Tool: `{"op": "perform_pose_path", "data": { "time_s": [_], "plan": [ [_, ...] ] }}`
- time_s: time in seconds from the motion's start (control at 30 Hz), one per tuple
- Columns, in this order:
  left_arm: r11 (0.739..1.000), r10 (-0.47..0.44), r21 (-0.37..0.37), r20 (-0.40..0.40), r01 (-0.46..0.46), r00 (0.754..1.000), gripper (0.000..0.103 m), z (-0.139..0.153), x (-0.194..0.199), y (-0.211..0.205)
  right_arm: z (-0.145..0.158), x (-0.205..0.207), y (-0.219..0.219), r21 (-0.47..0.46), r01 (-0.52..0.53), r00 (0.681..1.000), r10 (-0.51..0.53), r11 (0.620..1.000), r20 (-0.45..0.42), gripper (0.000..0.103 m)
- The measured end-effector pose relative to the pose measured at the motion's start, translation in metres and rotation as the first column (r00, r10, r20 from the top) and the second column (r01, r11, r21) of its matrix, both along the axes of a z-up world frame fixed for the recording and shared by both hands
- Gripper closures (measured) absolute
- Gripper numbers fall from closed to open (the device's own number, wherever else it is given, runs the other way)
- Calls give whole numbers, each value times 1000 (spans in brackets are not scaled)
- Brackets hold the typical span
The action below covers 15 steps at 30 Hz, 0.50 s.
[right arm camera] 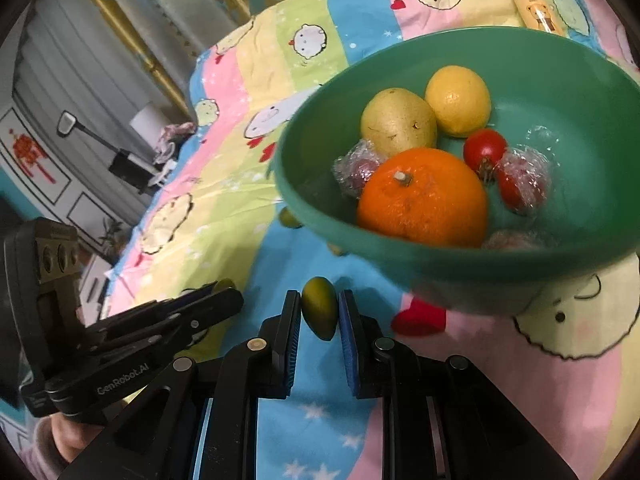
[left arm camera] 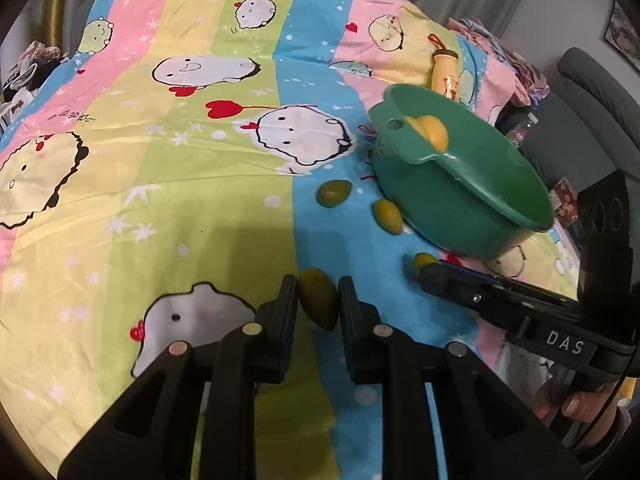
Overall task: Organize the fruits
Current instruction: 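Carry both small green fruits over the green basin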
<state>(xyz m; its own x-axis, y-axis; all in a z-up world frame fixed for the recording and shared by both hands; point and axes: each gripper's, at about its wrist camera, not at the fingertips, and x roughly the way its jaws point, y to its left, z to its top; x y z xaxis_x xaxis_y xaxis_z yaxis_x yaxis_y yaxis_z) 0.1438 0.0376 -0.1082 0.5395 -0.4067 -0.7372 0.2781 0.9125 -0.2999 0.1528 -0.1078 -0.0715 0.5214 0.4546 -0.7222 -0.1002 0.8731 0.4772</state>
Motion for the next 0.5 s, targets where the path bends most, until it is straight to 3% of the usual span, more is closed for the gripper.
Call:
{"op": "perform_pose_path", "data": {
  "time_s": [0.5],
  "plan": [
    [1000,-9,-2,61,9,998,83,38,-34,-9,40,-32,3,67,-62,995,56,996,80,82]
  ]
}}
